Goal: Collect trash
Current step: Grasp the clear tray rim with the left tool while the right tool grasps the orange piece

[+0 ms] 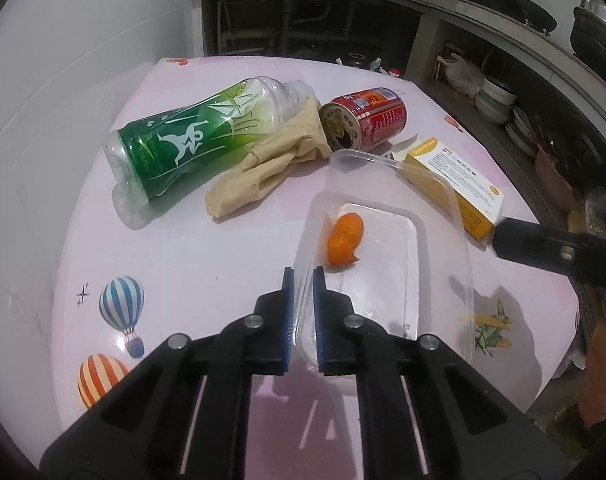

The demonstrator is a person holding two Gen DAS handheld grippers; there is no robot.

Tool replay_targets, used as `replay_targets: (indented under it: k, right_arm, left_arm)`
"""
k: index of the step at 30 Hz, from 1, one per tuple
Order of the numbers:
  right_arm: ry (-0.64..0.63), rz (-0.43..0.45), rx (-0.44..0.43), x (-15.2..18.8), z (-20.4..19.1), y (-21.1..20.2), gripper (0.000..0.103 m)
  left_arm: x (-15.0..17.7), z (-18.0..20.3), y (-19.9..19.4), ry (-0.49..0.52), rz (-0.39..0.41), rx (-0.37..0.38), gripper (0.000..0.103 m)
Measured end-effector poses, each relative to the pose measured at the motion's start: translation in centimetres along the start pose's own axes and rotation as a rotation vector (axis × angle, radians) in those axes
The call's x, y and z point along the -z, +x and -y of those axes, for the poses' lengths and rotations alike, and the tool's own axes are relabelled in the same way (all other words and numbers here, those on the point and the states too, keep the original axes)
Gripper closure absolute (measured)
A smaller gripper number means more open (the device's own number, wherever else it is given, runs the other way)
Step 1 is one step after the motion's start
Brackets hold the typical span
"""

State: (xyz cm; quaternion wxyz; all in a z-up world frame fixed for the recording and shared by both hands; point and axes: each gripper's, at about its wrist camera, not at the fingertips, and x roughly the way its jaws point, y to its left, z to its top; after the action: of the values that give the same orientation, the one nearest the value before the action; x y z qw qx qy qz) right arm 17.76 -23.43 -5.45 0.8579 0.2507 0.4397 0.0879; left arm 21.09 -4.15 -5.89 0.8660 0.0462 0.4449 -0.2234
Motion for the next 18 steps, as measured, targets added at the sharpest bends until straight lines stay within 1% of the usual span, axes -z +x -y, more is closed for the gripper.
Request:
replay_targets:
  k: [4,12,18]
  right_arm:
    - [0.002,-0.019,0.001,0.1,0.3,0.5,0.053]
    - [-0.004,-0.036,-0.004,0.4,0.5,0.8,0.070]
    - [-0.007,-0.041,-0.013,0.9,0.5,0.6,0.073]
  left_arm:
    - [0.4,0.4,-0.7,0.004,0.003,0.007,0.099]
    - [1.2,1.3,-1.4,0.011,-0.007,0.028,0.099]
    - [2.3,1.5,-2.1,0.002,-0.025,0.061,0.099]
